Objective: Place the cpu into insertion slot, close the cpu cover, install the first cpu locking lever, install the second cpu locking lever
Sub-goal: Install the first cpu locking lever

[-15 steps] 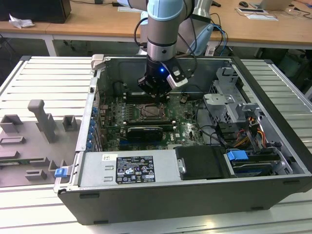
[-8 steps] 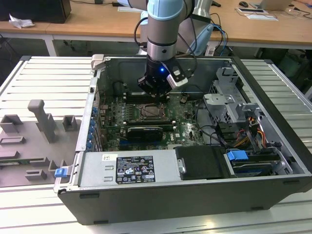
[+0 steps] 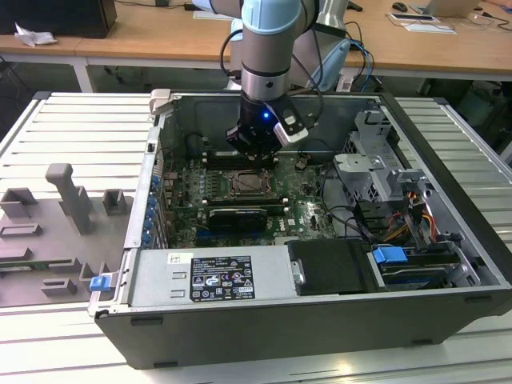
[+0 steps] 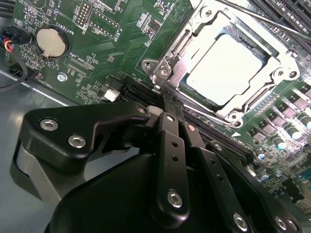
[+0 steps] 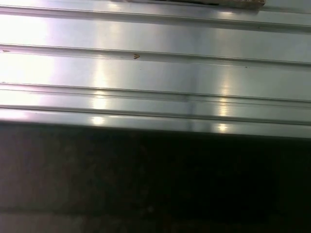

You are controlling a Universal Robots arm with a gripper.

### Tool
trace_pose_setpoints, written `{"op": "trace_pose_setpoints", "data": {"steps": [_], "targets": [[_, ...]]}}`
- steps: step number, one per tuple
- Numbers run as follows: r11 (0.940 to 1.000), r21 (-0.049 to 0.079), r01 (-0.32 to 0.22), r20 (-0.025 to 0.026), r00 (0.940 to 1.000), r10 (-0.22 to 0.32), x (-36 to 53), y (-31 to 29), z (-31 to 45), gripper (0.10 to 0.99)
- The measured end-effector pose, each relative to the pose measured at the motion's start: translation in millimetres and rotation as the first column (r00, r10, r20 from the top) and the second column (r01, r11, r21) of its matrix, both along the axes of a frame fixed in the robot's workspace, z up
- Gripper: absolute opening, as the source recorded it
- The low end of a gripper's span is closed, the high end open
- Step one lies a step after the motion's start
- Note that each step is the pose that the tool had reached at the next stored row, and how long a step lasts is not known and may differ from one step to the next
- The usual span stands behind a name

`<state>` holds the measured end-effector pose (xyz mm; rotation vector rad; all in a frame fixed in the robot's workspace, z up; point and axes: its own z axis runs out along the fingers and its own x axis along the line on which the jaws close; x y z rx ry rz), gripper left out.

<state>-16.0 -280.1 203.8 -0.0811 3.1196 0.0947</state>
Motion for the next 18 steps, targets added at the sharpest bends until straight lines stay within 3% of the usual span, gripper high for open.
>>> {"op": "trace_pose_setpoints", "data": {"steps": [8, 18], "targets": [[1.0000, 0.000, 0.000, 0.0002, 1.0000, 0.000, 0.0, -0.1, 1.8, 0.106], [0.9999, -0.011, 0.000, 0.0000, 1.0000, 0.000, 0.8, -0.1, -0.9, 0.106]]}}
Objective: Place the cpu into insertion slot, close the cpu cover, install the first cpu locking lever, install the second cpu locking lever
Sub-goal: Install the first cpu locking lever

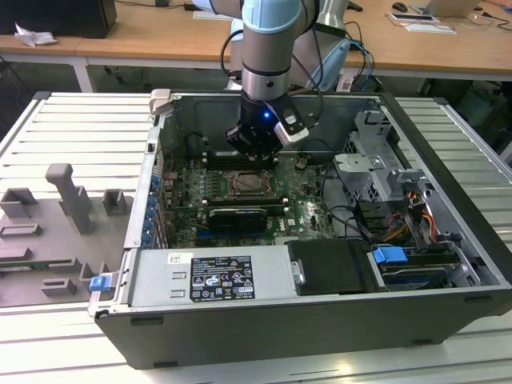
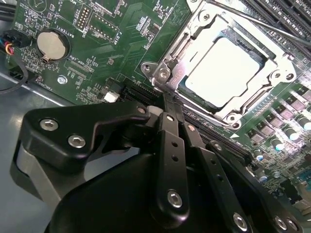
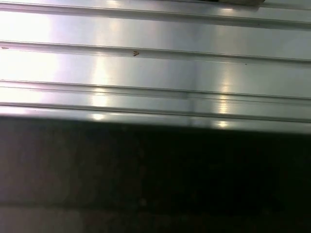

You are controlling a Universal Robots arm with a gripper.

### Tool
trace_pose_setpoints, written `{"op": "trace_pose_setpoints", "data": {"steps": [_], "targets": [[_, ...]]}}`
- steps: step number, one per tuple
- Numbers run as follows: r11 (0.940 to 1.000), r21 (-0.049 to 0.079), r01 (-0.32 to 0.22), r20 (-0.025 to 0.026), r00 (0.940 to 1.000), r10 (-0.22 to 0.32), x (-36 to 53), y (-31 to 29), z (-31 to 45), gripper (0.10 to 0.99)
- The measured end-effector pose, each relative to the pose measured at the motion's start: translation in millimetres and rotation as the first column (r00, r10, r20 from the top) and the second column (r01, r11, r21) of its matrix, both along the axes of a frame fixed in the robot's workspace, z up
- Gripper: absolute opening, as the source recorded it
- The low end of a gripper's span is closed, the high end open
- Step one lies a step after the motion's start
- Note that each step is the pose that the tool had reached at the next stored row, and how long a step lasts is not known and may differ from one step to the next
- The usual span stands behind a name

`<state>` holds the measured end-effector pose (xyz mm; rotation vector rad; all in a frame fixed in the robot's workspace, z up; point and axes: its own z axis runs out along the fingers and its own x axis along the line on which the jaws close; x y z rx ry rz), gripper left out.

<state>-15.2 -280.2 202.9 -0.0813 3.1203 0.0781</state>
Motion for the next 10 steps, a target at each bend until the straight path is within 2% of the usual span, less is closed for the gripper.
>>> {"op": "trace_pose_setpoints", "data": {"steps": [1, 7, 10], "targets": [[1.0000, 0.003, 0.000, 0.0012, 1.0000, 0.000, 0.2, 0.5, -1.0, 0.106], [1.0000, 0.001, 0.000, 0.0002, 1.0000, 0.000, 0.0, 0.0, -0.8, 0.106], [1.0000, 0.001, 0.000, 0.0002, 1.0000, 0.000, 0.0, 0.1, 5.9, 0.106]]}}
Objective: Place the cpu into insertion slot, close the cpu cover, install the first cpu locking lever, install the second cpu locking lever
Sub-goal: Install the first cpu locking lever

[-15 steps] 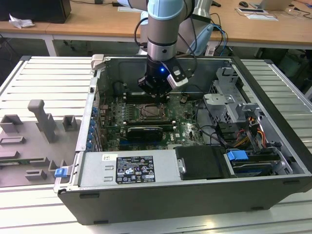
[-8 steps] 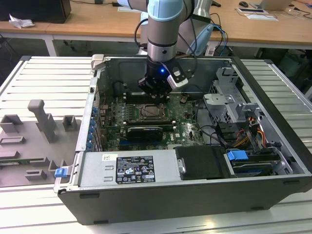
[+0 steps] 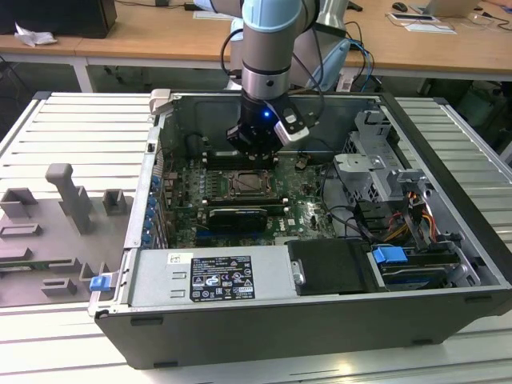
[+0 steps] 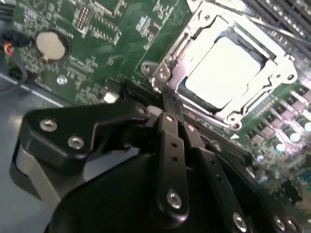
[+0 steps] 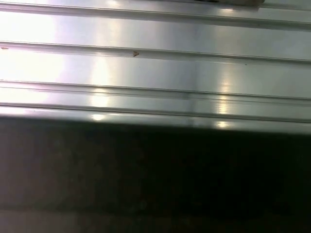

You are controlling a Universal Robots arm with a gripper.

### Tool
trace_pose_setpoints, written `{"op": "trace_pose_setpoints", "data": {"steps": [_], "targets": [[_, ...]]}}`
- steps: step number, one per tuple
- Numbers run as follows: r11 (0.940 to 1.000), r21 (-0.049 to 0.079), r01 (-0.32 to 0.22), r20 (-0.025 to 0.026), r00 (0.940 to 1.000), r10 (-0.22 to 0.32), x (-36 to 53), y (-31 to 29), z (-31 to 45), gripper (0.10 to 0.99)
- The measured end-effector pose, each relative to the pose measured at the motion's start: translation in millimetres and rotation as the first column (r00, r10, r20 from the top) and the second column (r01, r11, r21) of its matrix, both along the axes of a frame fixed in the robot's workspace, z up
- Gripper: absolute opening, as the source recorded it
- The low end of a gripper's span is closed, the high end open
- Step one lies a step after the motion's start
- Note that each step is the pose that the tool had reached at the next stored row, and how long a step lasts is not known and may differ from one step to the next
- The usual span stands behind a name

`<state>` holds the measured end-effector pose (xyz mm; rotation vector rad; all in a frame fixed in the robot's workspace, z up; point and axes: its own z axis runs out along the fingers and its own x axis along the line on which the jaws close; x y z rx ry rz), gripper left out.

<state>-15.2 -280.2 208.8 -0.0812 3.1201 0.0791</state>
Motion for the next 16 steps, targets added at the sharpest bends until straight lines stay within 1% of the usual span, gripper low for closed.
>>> {"op": "trace_pose_setpoints", "data": {"steps": [1, 2, 6, 11, 16], "targets": [[1.0000, 0.000, 0.000, 0.0000, 1.0000, 0.000, 0.0, 0.0, 2.5, 0.106], [1.0000, 0.000, 0.000, 0.0000, 1.0000, 0.000, 0.0, 0.0, 3.3, 0.106], [1.0000, 0.000, 0.000, 0.0000, 1.0000, 0.000, 0.0, -1.7, 3.4, 0.106], [1.0000, 0.000, 0.000, 0.0000, 1.0000, 0.000, 0.0, -5.9, 3.4, 0.106], [1.0000, 0.000, 0.000, -0.0001, 1.0000, 0.000, 0.0, -8.2, 3.4, 0.106]]}}
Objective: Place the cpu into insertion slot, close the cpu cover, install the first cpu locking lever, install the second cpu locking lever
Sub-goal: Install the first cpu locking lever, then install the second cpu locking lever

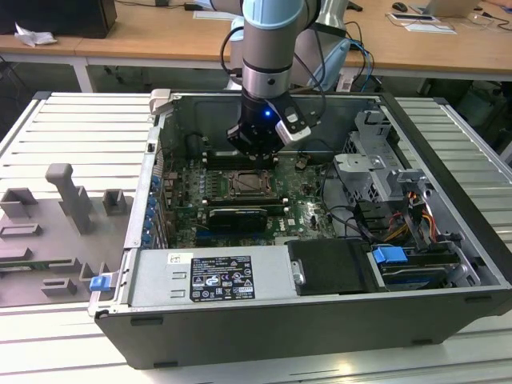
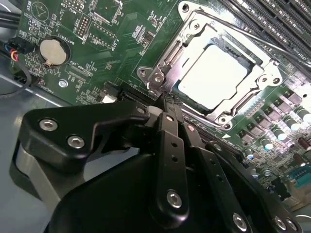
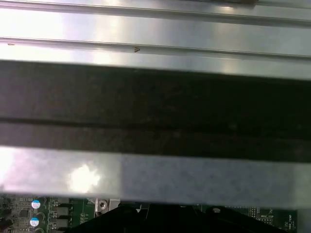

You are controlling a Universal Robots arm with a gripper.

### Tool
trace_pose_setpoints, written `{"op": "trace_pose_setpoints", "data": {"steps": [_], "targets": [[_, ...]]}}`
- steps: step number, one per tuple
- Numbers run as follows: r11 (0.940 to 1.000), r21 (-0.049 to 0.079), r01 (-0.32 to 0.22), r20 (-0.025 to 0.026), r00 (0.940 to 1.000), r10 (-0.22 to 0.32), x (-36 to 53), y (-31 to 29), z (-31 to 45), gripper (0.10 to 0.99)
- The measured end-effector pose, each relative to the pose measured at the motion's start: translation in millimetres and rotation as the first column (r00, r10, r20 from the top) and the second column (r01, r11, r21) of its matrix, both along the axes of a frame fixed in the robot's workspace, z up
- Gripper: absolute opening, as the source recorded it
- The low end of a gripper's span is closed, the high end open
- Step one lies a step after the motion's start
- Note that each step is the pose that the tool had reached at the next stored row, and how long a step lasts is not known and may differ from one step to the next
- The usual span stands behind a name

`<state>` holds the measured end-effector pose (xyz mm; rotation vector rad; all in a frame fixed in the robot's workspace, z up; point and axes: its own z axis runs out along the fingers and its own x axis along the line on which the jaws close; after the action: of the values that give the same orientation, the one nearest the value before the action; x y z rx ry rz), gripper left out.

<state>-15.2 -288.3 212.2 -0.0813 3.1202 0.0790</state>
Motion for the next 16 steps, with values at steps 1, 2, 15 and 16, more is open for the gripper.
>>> {"op": "trace_pose_setpoints", "data": {"steps": [1, 2, 15, 16], "targets": [[1.0000, 0.000, 0.000, 0.0000, 1.0000, 0.000, 0.0, -0.6, 0.0, 0.106], [1.0000, 0.000, 0.000, 0.0000, 1.0000, 0.000, 0.0, -1.7, 0.0, 0.106], [1.0000, 0.000, 0.000, -0.0005, 1.0000, 0.000, 0.0, -31.4, 33.9, 0.106], [1.0000, 0.000, 0.000, -0.0015, 1.0000, 0.000, 0.0, -34.8, 33.7, 0.106]]}}
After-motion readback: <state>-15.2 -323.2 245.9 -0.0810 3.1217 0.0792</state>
